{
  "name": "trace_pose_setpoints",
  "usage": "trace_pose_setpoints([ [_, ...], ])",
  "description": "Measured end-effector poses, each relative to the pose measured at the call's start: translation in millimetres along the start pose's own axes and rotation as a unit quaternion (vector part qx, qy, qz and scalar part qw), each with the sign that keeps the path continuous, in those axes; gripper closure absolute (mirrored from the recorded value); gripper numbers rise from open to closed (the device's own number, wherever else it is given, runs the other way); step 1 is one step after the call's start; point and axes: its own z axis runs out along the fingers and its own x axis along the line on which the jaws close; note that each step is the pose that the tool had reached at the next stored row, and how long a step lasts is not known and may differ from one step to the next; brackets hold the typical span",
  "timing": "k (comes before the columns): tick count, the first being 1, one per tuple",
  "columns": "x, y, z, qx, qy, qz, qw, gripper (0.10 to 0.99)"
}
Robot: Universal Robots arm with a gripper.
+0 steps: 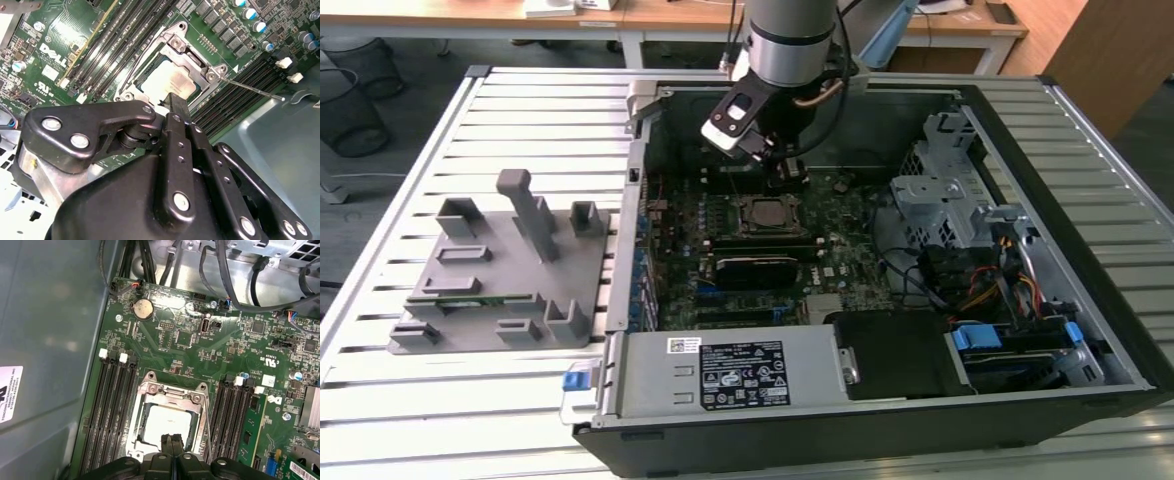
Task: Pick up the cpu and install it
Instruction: 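Install the first cpu locking lever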
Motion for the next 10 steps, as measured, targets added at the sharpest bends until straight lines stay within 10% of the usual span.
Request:
trace_pose_setpoints([
  [10,0.0,0.0,0.0,0.0002,0.0002,-0.013,0.9999,0.98],
])
